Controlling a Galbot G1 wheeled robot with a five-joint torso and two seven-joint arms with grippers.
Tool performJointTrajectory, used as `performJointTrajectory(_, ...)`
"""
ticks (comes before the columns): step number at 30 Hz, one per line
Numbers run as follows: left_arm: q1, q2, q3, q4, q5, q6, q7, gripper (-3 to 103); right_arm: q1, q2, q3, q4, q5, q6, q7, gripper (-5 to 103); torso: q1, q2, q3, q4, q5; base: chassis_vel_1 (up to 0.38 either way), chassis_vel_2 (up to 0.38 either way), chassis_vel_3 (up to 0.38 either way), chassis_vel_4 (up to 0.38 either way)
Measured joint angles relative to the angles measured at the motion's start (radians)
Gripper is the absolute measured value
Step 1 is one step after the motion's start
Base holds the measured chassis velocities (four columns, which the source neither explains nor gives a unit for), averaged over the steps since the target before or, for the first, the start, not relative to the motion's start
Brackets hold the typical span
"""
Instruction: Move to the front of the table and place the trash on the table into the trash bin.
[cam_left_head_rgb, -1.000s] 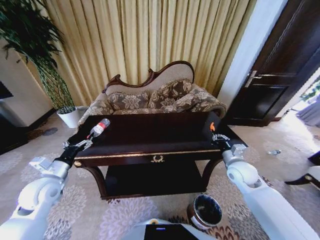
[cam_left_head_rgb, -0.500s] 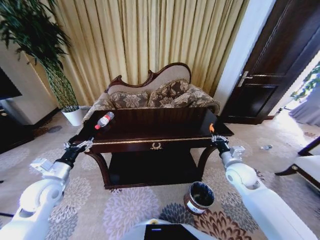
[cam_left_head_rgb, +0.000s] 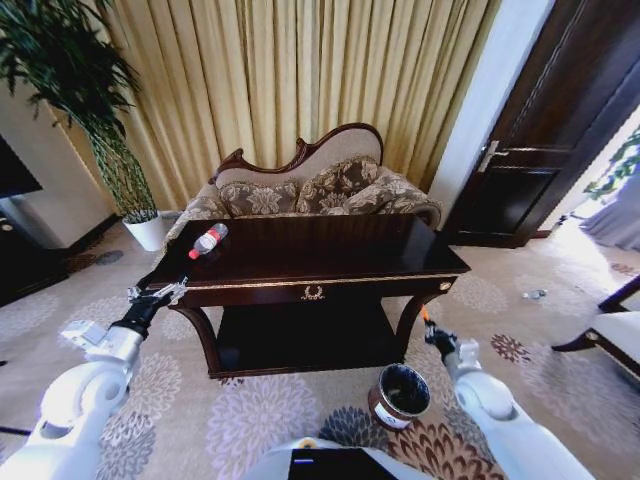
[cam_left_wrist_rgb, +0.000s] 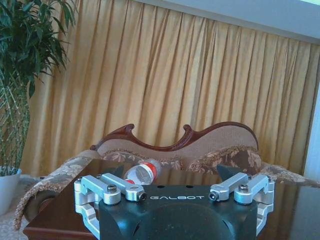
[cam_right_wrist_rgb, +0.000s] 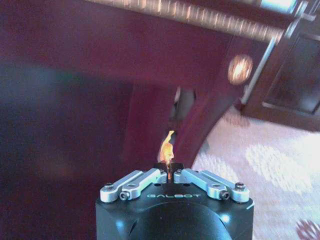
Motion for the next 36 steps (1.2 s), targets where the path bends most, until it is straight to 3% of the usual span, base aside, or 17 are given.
performJointTrajectory(11,0.007,0.005,-0.006,-0.004,0.000,-0.007,0.000,100,0.112,0.061,-0.043,-0.305,-0.141,-0.020,-0.032,2,0.000,0.000,0.000,-0.0001,0.0001,0.000,0.000,0.000,0.000)
performJointTrajectory(21,0.004,0.003,0.003,-0.005,0.011,-0.009,-0.001,100,0.070,0.084,-0.026,-0.355,-0.252,-0.025,-0.057,-1,0.000,0.000,0.000,-0.0002,0.0000,0.000,0.000,0.000,0.000)
performJointTrajectory(24,0.004,0.003,0.004,-0.006,0.012,-0.009,0.000,100,0.067,0.093,-0.021,-0.361,-0.278,-0.020,-0.059,10,0.000,0.000,0.000,0.0000,0.0001,0.000,0.000,0.000,0.000)
performJointTrajectory(26,0.004,0.003,0.004,-0.008,0.012,-0.009,0.000,100,0.067,0.095,-0.021,-0.361,-0.278,-0.018,-0.057,10,0.000,0.000,0.000,0.0002,0.0002,0.000,0.000,0.000,0.000)
performJointTrajectory(27,0.004,0.005,0.004,-0.009,0.013,-0.010,0.000,100,0.067,0.098,-0.021,-0.360,-0.274,-0.014,-0.055,20,0.000,0.000,0.000,0.0003,0.0000,0.000,0.000,0.000,0.000)
performJointTrajectory(30,0.005,0.011,0.004,-0.010,0.012,-0.011,0.000,100,0.069,0.102,-0.027,-0.355,-0.264,-0.009,-0.049,26,0.000,0.000,0.000,0.0002,0.0000,0.000,0.000,0.000,0.000)
performJointTrajectory(36,0.002,0.017,0.004,-0.013,0.007,-0.011,-0.002,100,0.075,0.114,-0.037,-0.317,-0.242,0.038,-0.027,54,0.000,0.000,0.000,-0.0001,0.0001,0.000,0.000,0.000,0.000)
